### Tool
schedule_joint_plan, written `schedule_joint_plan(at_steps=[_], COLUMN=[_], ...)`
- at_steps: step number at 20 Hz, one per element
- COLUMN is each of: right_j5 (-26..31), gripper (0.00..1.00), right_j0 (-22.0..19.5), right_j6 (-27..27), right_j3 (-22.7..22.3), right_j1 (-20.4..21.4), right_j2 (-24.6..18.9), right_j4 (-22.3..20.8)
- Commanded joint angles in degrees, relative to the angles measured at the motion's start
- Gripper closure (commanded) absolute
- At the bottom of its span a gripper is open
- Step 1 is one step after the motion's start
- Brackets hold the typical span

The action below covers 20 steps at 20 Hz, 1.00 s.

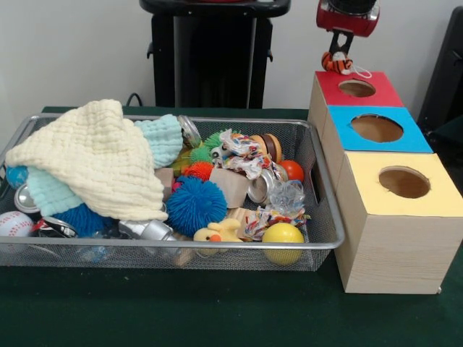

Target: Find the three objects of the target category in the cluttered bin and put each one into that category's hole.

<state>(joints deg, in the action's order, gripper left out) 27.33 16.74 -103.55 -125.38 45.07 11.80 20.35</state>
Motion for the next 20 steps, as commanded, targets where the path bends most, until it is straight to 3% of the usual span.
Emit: schedule_joint_plan(at_steps=[1,7,16,20], right_j5=[-5.4,-2.6,10.3,10.7], gripper=[1.00,1.00,1.00,1.00], right_j0=[-0.1,1.5,6.6,6.4], right_j6=[-12.0,-13.4,-17.1,-15.7], right_j3=[6.0,8.0,15.0,15.0], right_j1=[-2.5,-2.7,-2.8,-2.4], right_j2=[-4.0,-2.7,3.5,3.6], right_j4=[1.7,1.8,-0.4,-0.4])
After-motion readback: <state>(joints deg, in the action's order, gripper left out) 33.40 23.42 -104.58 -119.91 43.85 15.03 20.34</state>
